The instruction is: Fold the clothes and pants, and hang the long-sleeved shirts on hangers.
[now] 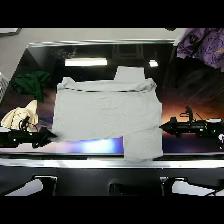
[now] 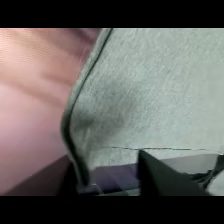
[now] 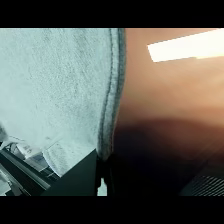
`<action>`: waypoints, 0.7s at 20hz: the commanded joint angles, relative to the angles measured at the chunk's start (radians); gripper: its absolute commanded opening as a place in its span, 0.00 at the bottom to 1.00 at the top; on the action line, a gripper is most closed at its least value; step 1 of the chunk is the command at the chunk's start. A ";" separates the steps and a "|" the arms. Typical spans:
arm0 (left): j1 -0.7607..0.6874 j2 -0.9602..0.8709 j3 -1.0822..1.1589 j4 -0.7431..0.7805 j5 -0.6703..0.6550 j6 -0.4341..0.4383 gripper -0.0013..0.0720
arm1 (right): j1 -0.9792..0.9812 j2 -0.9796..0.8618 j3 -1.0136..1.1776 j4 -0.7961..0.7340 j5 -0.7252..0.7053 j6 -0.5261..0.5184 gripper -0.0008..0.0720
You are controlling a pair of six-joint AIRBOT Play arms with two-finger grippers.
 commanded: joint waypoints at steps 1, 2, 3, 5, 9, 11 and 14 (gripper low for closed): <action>-0.040 -0.023 0.005 -0.021 0.021 0.015 0.04 | 0.000 0.025 0.000 -0.001 0.000 0.000 0.05; -0.042 -0.023 0.011 -0.035 0.019 0.015 0.04 | 0.000 0.043 0.000 0.000 -0.001 -0.001 0.05; -0.046 -0.023 0.023 -0.050 0.017 0.019 0.04 | 0.000 0.063 0.000 0.000 -0.001 -0.001 0.05; -0.077 -0.020 0.078 -0.057 0.021 0.008 0.03 | 0.044 0.124 0.005 0.001 -0.039 0.013 0.05; -0.173 -0.019 0.346 -0.056 0.016 -0.095 0.03 | 0.273 0.218 0.184 -0.190 -0.236 0.186 0.05; -0.214 -0.019 0.574 -0.051 0.013 -0.138 0.03 | 0.367 0.219 0.385 -0.327 -0.238 0.266 0.05; -0.259 -0.019 0.959 0.059 0.017 -0.253 0.03 | 0.454 0.219 0.738 -0.476 -0.238 0.363 0.05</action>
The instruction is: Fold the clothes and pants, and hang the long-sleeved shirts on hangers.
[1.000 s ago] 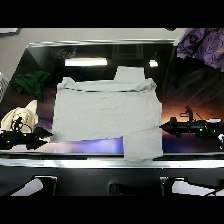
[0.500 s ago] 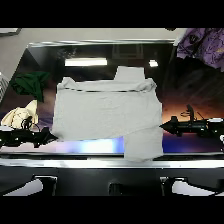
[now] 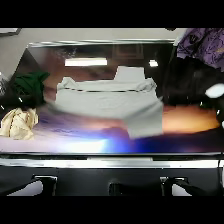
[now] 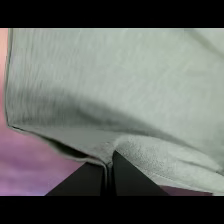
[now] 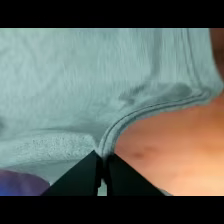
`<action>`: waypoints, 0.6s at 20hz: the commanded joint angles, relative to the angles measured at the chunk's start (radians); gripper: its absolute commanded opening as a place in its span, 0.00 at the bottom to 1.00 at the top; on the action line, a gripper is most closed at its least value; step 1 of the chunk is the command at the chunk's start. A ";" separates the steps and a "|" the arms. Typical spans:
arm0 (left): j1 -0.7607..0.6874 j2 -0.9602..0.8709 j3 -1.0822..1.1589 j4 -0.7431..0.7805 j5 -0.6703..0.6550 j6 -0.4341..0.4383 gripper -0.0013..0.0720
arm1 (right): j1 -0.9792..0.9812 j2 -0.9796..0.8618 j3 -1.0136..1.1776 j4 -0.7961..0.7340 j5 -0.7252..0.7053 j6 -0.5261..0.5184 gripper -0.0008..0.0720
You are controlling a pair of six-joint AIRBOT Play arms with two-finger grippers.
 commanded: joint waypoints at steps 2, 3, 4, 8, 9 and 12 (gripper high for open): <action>-0.061 0.002 0.560 0.193 0.005 -0.179 0.03 | 0.108 0.013 0.509 -0.225 -0.028 0.161 0.05; -0.063 0.004 0.668 0.241 0.005 -0.216 0.03 | 0.108 0.016 0.627 -0.250 -0.008 0.190 0.05; -0.062 0.010 0.763 0.285 0.004 -0.239 0.03 | 0.108 0.025 0.726 -0.302 0.014 0.222 0.05; -0.062 0.162 0.865 0.416 0.005 -0.273 0.03 | 0.108 0.181 0.879 -0.375 0.050 0.272 0.05; -0.062 0.221 0.829 0.439 0.003 -0.282 0.03 | 0.108 0.231 0.879 -0.384 0.073 0.305 0.05; -0.062 0.397 0.728 0.518 -0.008 -0.298 0.03 | 0.108 0.364 0.879 -0.380 0.148 0.370 0.05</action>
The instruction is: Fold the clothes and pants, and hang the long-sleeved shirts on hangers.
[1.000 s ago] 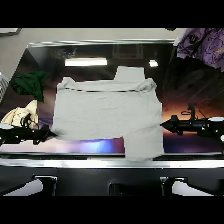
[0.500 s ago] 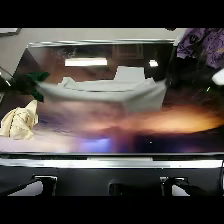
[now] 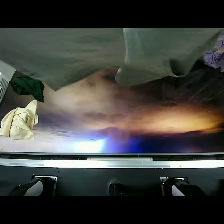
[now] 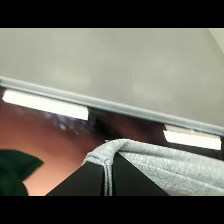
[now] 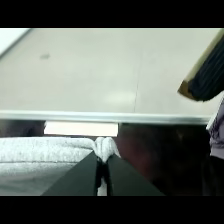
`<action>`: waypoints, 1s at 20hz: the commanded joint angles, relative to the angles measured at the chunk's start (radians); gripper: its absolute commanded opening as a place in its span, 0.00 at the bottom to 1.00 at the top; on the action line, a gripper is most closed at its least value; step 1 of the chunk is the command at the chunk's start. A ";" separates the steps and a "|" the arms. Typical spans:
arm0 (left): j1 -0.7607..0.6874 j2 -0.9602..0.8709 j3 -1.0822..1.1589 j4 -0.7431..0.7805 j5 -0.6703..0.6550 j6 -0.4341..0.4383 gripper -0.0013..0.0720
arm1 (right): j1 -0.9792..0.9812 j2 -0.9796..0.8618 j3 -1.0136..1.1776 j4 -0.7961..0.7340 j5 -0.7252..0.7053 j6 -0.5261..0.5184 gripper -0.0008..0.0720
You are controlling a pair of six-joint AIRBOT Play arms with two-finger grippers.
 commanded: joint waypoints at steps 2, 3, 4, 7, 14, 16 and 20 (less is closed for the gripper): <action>0.000 0.208 -0.064 0.134 -0.037 -0.055 0.03 | 0.002 0.166 0.034 -0.032 0.085 0.114 0.05; 0.000 0.225 -0.067 0.142 -0.060 -0.066 0.03 | 0.002 0.177 0.034 -0.032 0.092 0.134 0.05; 0.000 0.232 -0.067 0.145 -0.085 -0.080 0.03 | 0.002 0.180 0.034 -0.032 0.100 0.150 0.05; 0.000 0.207 -0.081 0.144 -0.100 -0.080 0.03 | 0.002 0.137 0.033 -0.040 0.109 0.215 0.05; -0.060 -0.134 -0.171 0.052 -0.181 -0.024 0.03 | 0.002 -0.224 -0.012 -0.041 0.231 0.327 0.05; -0.080 -0.296 -0.177 0.058 -0.171 -0.023 0.03 | 0.002 -0.343 -0.092 -0.038 0.201 0.326 0.05; -0.112 -0.616 -0.174 0.058 0.002 -0.023 0.03 | 0.002 -0.603 -0.137 -0.034 0.103 0.294 0.05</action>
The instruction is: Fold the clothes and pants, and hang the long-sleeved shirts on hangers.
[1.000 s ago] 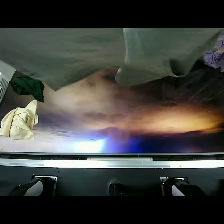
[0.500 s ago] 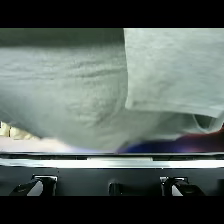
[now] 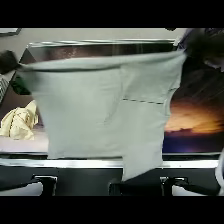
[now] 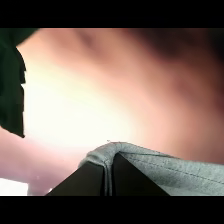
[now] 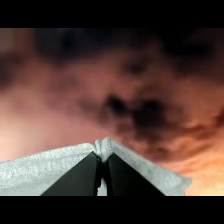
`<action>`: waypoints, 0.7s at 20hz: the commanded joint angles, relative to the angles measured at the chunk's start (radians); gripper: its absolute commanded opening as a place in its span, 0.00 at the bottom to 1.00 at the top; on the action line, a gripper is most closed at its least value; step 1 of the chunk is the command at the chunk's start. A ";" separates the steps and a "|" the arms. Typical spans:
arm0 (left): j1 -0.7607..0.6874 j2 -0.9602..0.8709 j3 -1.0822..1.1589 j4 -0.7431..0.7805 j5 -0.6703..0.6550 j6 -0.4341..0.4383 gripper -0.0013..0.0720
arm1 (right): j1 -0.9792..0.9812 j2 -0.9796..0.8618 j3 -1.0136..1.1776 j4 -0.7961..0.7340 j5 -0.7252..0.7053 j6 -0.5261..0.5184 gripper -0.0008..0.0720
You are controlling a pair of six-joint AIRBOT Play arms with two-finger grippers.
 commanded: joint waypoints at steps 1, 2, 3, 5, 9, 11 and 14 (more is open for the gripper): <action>-0.033 -0.268 0.002 -0.003 0.180 0.006 0.03 | 0.000 -0.232 -0.033 0.011 -0.119 -0.026 0.05; -0.041 -0.320 0.012 -0.003 0.237 0.006 0.03 | 0.000 -0.282 -0.033 0.016 -0.172 -0.035 0.05; -0.049 -0.369 0.029 -0.003 0.285 0.006 0.03 | 0.000 -0.326 -0.033 0.024 -0.225 -0.045 0.05; -0.064 -0.443 0.079 -0.003 0.343 0.017 0.03 | 0.000 -0.386 -0.033 0.027 -0.303 -0.050 0.05; -0.070 -0.491 0.127 -0.014 0.353 0.016 0.03 | 0.000 -0.410 -0.033 0.021 -0.340 -0.098 0.05; -0.069 -0.489 0.128 -0.014 0.283 0.017 0.03 | 0.000 -0.410 -0.033 0.007 -0.287 -0.098 0.05; -0.068 -0.490 0.127 -0.012 0.115 0.017 0.03 | 0.000 -0.411 -0.033 -0.023 -0.155 -0.098 0.05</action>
